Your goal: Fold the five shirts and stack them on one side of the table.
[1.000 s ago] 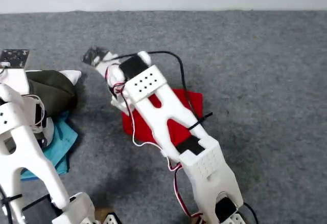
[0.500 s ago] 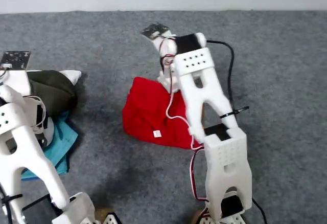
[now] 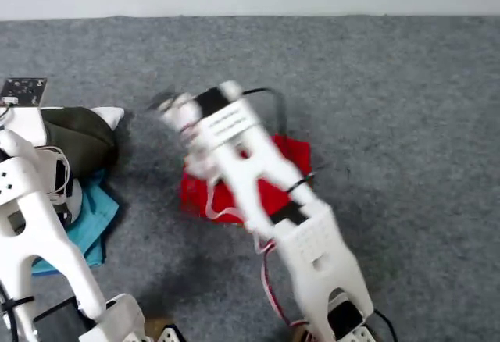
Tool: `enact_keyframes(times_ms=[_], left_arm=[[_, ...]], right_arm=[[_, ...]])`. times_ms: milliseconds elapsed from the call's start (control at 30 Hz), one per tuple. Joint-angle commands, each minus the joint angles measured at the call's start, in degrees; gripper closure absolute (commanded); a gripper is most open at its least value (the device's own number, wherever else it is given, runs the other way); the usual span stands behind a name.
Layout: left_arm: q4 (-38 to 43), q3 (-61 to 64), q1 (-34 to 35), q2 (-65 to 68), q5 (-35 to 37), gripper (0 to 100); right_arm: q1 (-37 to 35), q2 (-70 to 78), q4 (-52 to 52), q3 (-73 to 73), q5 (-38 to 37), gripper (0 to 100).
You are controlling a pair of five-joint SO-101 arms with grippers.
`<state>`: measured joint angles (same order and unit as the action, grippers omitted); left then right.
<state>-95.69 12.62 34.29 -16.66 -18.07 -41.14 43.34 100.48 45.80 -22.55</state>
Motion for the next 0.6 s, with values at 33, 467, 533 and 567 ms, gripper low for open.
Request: enact_keyframes(times_ms=[33,467,533,567], left_arm=[[0.62,-0.48,0.26,-2.2,0.18,92],[0.97,-0.48,0.18,-2.2,0.44,92],[0.97,-0.48,0.18,-2.2,0.44,92],[0.97,-0.48,0.18,-2.2,0.44,92]], right_arm=[[-7.16,-4.7,2.59,0.35,2.37,99.0],[17.1,-9.45,1.27,0.53,-6.77,98.7],[20.44,-6.64,-0.31,0.62,-8.88,98.7],[21.76,-5.32,-1.36,0.62,-9.58,98.7]])
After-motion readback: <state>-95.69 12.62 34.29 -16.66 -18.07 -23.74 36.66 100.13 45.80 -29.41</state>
